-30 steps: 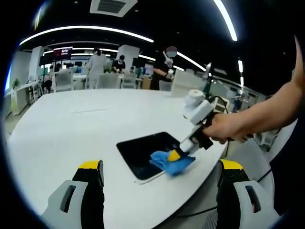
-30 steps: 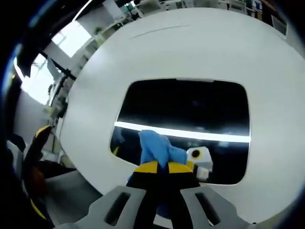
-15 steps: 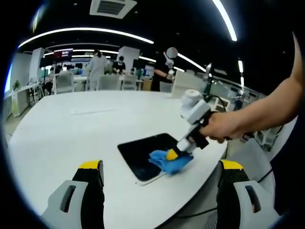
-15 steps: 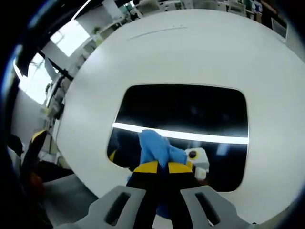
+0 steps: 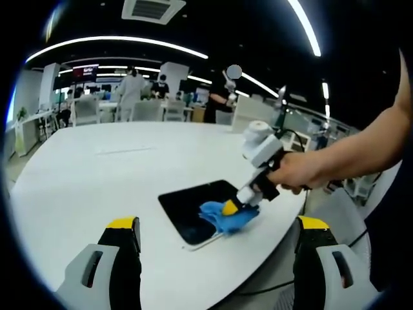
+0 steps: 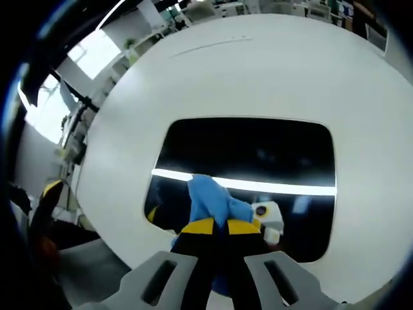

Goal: Wipe the mirror surface with the cleaning cloth until all visible marks leave the cleaned area.

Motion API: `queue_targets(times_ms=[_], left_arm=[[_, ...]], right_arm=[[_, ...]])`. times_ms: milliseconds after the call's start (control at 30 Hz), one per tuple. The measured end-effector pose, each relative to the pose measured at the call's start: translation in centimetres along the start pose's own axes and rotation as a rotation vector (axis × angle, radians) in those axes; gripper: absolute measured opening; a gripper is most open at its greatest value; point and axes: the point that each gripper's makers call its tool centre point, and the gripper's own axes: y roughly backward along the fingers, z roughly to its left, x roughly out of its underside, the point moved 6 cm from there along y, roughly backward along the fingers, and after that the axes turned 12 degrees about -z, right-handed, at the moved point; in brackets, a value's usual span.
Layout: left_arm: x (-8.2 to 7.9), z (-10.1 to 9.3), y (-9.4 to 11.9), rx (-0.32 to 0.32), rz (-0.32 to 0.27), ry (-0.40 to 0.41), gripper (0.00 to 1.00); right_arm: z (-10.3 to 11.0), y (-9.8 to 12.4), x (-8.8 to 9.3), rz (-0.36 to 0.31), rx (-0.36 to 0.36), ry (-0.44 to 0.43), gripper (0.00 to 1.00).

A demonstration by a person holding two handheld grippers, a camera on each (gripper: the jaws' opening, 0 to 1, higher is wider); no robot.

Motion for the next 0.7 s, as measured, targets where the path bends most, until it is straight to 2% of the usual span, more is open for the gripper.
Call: queue_targets(times_ms=[700], left_arm=[[0.1,0.0,0.0,0.0,0.006,-0.006,0.99]], right_arm=[[-0.6,-1.0,-1.8,-0.02,0.016,0.025,0.0]])
